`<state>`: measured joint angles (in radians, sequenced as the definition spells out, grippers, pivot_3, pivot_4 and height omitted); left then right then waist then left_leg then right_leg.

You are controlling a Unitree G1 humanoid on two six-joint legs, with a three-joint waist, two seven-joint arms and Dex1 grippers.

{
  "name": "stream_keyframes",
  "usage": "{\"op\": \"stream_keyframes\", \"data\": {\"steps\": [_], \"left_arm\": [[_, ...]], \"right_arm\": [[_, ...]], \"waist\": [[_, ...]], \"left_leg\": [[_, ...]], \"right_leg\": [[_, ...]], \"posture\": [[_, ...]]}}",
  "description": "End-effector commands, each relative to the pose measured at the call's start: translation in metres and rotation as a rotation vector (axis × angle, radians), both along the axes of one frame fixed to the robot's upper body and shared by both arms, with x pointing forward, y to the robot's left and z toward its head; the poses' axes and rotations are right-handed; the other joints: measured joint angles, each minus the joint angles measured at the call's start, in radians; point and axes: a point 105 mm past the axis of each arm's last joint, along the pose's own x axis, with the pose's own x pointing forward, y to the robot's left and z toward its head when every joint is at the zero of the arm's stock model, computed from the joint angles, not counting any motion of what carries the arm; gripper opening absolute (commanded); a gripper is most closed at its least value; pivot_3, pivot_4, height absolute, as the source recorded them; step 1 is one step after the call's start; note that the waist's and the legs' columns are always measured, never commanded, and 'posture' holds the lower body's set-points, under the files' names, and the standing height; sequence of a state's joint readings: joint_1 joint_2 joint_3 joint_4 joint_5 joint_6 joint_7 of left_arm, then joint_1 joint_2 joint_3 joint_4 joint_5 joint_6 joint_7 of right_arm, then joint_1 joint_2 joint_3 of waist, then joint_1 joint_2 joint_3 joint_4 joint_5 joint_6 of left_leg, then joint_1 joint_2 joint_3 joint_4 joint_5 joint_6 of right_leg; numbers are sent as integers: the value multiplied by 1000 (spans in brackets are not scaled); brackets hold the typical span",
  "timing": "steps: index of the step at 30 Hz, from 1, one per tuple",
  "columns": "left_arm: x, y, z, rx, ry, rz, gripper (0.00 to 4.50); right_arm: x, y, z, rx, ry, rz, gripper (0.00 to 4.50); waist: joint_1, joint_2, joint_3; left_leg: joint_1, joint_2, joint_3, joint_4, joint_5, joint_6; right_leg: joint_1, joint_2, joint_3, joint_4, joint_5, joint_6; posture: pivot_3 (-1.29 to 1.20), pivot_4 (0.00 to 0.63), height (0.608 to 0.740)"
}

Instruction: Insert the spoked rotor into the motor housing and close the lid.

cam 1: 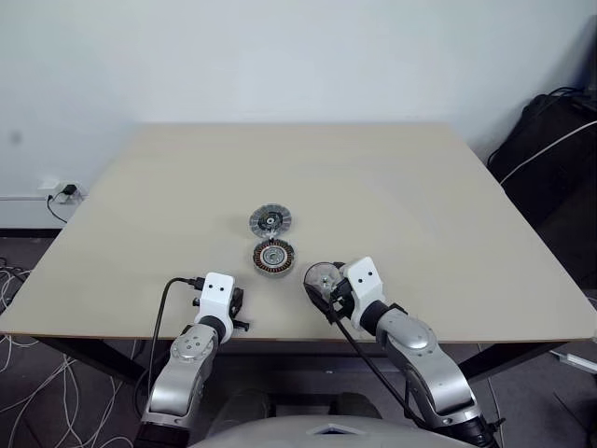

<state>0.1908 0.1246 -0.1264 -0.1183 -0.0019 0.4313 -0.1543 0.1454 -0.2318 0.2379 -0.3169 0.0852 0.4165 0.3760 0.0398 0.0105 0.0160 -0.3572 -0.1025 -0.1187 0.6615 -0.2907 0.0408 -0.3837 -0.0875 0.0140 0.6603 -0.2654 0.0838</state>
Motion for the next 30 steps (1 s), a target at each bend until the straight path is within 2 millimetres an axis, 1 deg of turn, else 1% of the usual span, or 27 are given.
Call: {"op": "stream_keyframes", "data": {"steps": [1,6,9,11,17,22,27,30], "left_arm": [[7,-1,18,-37,-72,2,669],[26,-17,50,-94,-177,-63,669],[37,-27,61,-111,-201,-113,669],[45,-34,63,-106,-202,-151,669],[64,-49,57,-82,-157,-211,669],[76,-56,48,-66,-123,-224,669],[83,-58,40,-76,-95,-209,669],[83,-62,36,-76,-82,-222,669]], "right_arm": [[4,1,10,14,-42,0,4500],[4,1,10,14,-42,1,4500],[4,1,10,14,-42,1,4500],[4,1,9,15,-42,0,4500],[4,1,10,18,-44,-5,4500],[6,2,11,20,-52,-9,4500],[7,1,13,20,-58,-14,4500],[8,1,13,20,-61,-14,4500]], "waist": [[0,-1,1],[2,-4,4],[4,-4,4],[2,-4,4],[-2,-4,4],[-1,-5,4],[-2,-5,4],[-2,-5,4]], "left_leg": [[0,0,0,0,0,0],[-1,0,0,0,0,0],[-1,0,0,0,0,0],[-1,0,0,0,0,0],[-1,-1,0,0,3,1],[-1,-1,0,0,3,2],[-1,-1,0,0,4,0],[-1,-1,0,0,5,0]], "right_leg": [[0,0,0,0,0,0],[0,0,0,0,0,0],[-1,0,-1,0,0,0],[-1,0,0,0,0,0],[-1,0,0,0,0,0],[-1,0,0,0,0,0],[-1,0,0,0,0,0],[-1,0,0,0,0,0]], "posture": [[0,0,740],[0,0,740],[0,0,740],[0,0,740],[0,0,740],[0,0,740],[0,0,740],[0,0,740]]}}
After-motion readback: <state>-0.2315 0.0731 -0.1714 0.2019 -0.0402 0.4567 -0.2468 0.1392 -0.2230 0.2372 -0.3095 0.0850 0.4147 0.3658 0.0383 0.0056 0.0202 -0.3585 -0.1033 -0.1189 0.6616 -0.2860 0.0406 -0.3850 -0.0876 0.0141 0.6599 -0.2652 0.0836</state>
